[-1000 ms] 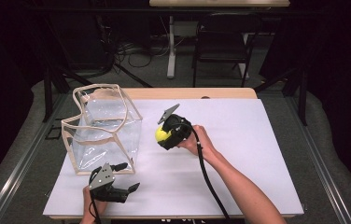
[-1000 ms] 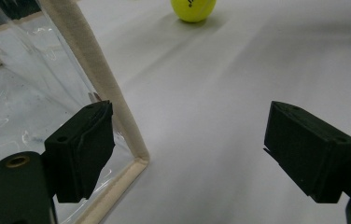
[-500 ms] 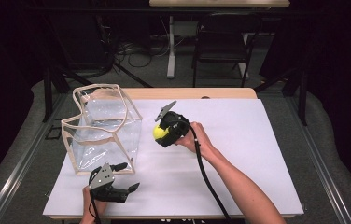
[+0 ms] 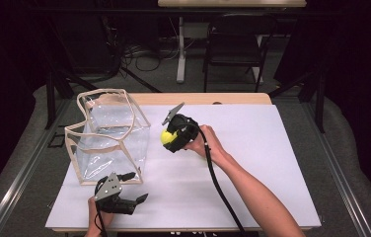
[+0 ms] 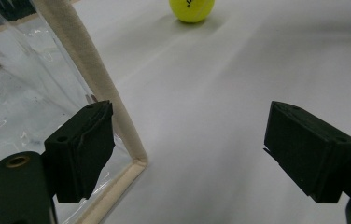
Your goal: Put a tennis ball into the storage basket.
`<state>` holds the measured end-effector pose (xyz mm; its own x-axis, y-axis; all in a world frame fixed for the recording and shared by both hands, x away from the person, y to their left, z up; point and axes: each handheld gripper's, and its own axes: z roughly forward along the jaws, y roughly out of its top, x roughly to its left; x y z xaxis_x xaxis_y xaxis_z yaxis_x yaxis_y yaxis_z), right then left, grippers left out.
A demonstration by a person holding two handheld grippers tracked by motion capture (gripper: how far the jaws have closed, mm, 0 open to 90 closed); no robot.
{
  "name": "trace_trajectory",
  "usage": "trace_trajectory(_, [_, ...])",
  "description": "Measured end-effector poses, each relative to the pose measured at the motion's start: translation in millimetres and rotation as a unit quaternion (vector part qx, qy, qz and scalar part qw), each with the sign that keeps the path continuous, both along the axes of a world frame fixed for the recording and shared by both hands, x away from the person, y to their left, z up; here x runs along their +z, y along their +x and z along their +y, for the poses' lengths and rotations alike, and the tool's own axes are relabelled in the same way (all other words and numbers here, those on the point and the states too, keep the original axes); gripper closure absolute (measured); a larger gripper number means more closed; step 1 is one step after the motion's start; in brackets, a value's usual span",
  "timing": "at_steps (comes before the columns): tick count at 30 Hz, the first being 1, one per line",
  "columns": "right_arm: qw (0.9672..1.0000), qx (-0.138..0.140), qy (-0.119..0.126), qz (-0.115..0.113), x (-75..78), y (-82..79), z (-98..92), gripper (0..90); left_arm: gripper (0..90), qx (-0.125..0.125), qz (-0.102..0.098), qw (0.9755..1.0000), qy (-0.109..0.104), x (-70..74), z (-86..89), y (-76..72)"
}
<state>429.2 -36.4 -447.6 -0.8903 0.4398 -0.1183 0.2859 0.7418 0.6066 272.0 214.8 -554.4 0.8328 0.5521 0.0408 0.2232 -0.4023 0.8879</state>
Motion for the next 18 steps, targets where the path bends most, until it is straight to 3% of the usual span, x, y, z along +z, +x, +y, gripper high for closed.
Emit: trace_trajectory(18, [1.0000,0.006,0.000,-0.008,18.5,10.5,11.0,26.7,16.1,-0.003,0.001,1.0000,0.001,0.3,0.4,0.2])
